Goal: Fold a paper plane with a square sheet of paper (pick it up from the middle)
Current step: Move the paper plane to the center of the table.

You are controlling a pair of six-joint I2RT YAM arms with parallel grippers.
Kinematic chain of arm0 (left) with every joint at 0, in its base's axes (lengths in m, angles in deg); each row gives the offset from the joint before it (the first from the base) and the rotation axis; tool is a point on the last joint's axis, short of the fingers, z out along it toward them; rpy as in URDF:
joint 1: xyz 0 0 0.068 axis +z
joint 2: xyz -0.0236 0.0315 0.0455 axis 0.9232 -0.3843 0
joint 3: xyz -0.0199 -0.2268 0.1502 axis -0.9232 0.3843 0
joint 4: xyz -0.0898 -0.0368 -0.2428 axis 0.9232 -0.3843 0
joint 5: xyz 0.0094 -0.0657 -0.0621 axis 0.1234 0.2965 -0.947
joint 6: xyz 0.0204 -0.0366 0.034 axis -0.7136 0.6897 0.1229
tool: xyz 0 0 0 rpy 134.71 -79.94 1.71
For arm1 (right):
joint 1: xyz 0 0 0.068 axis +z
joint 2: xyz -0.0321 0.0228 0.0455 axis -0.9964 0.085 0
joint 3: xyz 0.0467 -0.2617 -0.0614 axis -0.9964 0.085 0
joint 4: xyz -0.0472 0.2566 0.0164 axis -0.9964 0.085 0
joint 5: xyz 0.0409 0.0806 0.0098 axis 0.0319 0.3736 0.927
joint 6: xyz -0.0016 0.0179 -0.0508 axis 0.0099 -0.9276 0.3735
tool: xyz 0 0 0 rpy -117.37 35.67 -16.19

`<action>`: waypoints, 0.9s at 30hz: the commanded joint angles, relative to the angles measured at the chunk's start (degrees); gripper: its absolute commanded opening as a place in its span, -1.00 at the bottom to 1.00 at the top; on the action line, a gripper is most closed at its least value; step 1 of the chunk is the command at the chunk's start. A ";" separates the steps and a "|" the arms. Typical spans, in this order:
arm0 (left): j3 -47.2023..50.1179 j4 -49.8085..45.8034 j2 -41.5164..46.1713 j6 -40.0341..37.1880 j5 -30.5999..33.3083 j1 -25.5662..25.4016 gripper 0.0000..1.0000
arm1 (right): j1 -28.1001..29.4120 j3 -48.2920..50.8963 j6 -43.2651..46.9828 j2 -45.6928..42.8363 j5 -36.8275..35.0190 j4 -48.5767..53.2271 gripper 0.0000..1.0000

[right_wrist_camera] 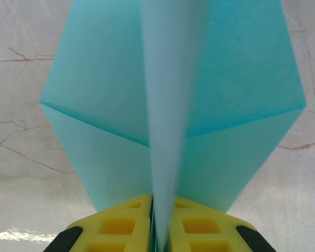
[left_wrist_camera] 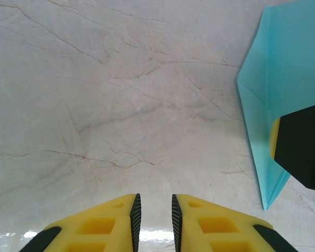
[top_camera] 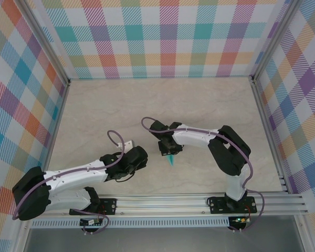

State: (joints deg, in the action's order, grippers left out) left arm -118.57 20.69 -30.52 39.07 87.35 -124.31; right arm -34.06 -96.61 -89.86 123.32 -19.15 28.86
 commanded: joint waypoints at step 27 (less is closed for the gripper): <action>0.81 -0.22 1.07 -1.76 -1.20 1.14 -0.49 | -4.07 -9.98 -0.33 6.13 -0.79 6.55 -0.73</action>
State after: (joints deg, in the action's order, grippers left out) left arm -116.38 20.93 -28.90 38.62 86.41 -124.09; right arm -37.73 -104.85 -89.71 126.84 -19.24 32.58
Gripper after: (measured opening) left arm 0.257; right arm 0.136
